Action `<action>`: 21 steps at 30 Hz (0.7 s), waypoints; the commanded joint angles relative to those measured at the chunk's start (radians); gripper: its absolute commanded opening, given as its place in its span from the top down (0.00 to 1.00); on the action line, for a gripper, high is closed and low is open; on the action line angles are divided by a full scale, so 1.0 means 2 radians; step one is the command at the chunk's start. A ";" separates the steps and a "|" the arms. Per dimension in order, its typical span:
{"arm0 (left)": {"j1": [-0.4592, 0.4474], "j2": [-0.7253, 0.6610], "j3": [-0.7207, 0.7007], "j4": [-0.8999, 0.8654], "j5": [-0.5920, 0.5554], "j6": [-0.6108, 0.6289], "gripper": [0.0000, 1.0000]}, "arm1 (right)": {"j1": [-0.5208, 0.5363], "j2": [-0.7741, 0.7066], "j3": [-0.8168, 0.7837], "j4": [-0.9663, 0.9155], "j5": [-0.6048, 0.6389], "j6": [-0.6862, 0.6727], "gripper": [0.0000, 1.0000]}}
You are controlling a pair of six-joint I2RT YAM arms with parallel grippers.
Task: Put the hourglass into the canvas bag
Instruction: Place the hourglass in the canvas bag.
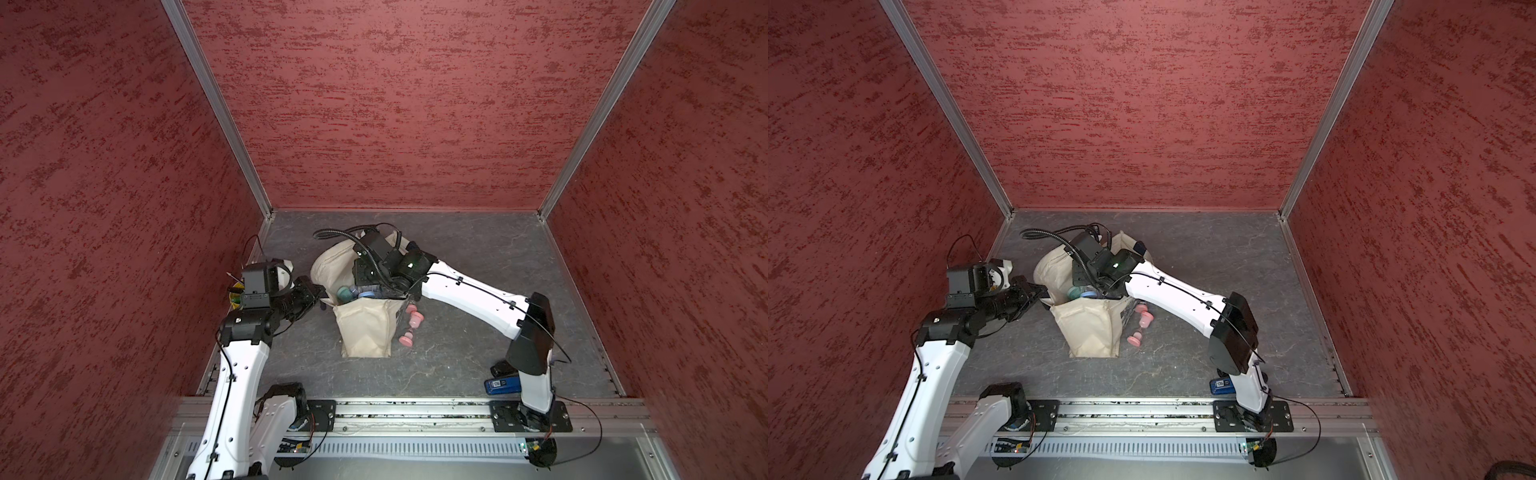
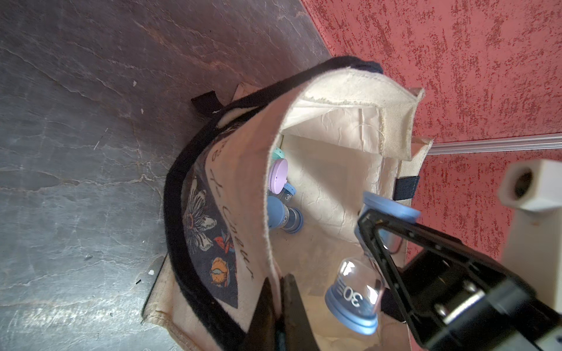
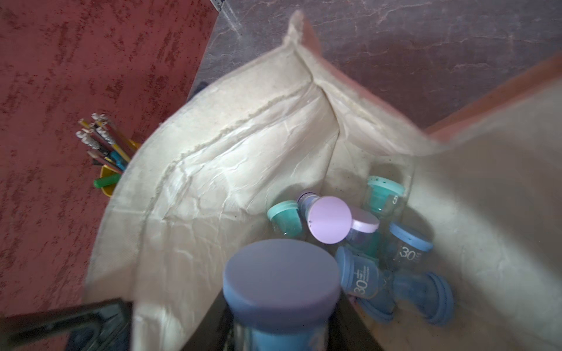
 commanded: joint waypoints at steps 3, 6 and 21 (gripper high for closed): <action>0.002 -0.009 0.008 0.011 0.008 0.004 1.00 | 0.000 0.018 0.013 -0.018 -0.007 0.010 0.80; 0.002 -0.010 0.006 0.010 0.008 0.005 1.00 | 0.000 0.019 0.015 -0.015 -0.010 0.012 0.67; 0.002 -0.011 0.006 0.011 0.006 0.004 1.00 | 0.001 -0.054 0.028 -0.039 0.064 0.006 0.40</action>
